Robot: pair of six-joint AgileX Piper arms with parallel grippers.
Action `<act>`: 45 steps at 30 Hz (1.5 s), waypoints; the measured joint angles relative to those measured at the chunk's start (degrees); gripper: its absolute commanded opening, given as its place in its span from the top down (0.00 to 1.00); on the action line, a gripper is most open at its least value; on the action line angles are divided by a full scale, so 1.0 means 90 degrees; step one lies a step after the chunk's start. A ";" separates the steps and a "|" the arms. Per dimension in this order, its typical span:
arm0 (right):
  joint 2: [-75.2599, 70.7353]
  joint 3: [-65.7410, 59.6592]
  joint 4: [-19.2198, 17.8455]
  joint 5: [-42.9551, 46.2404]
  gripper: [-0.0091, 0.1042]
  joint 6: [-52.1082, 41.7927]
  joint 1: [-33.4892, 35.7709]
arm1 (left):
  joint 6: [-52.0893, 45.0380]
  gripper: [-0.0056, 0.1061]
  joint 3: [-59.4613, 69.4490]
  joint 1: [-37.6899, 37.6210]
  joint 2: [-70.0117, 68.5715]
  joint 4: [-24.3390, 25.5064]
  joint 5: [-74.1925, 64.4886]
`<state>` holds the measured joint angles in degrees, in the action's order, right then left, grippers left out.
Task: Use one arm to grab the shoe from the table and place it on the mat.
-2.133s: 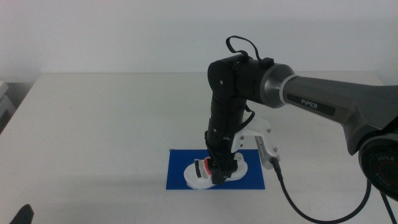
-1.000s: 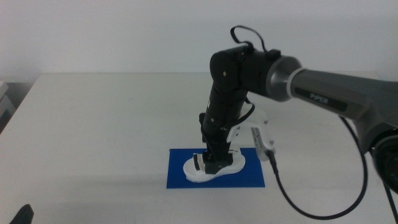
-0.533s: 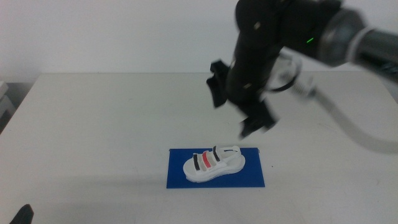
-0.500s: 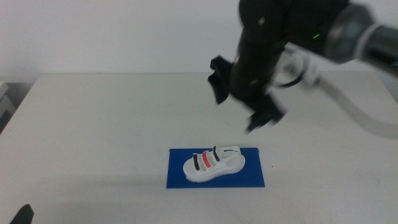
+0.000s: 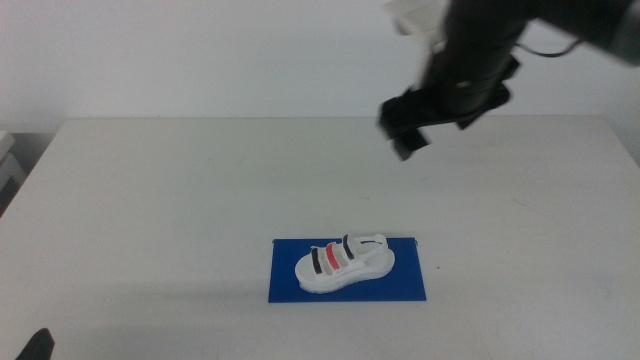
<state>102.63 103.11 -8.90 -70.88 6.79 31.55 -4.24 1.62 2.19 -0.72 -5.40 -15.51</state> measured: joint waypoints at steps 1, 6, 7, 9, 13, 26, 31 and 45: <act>-0.0118 -0.0079 0.0210 0.0000 0.11 -0.0137 -0.0183 | 0.0000 0.11 0.0000 0.0000 0.0000 0.0000 0.0000; -0.1342 -0.1051 0.0638 0.0640 0.11 -0.0455 -0.0868 | 0.0000 0.11 0.0000 0.0000 0.0000 0.0000 0.0000; -0.1696 -0.1355 0.0733 0.0906 0.11 -0.0507 -0.1020 | 0.0000 0.11 0.0000 0.0000 0.0000 0.0000 0.0000; -0.2332 -0.1955 0.0841 0.1469 0.11 -0.0565 -0.1358 | 0.0000 0.11 0.0000 0.0000 0.0000 0.0000 0.0000; -0.3577 -0.3336 0.0818 0.2635 0.11 -0.0490 -0.2221 | 0.0000 0.11 0.0000 0.0000 0.0000 0.0000 0.0000; -0.6739 -0.7992 0.1499 0.6118 0.11 -0.0463 -0.2852 | 0.0000 0.11 0.0000 0.0000 0.0000 0.0000 0.0000; -0.7856 -0.9497 0.1433 0.6774 0.11 -0.0463 -0.2852 | 0.0000 0.11 0.0000 0.0000 0.0000 0.0000 0.0000; -1.0396 -1.0936 0.1419 0.6418 0.11 -0.0463 -0.2852 | -0.0006 0.11 0.0000 0.0000 0.0000 0.0000 0.0000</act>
<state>9.06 4.68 3.87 -13.12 2.62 5.89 -4.30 1.62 2.19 -0.72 -5.40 -15.51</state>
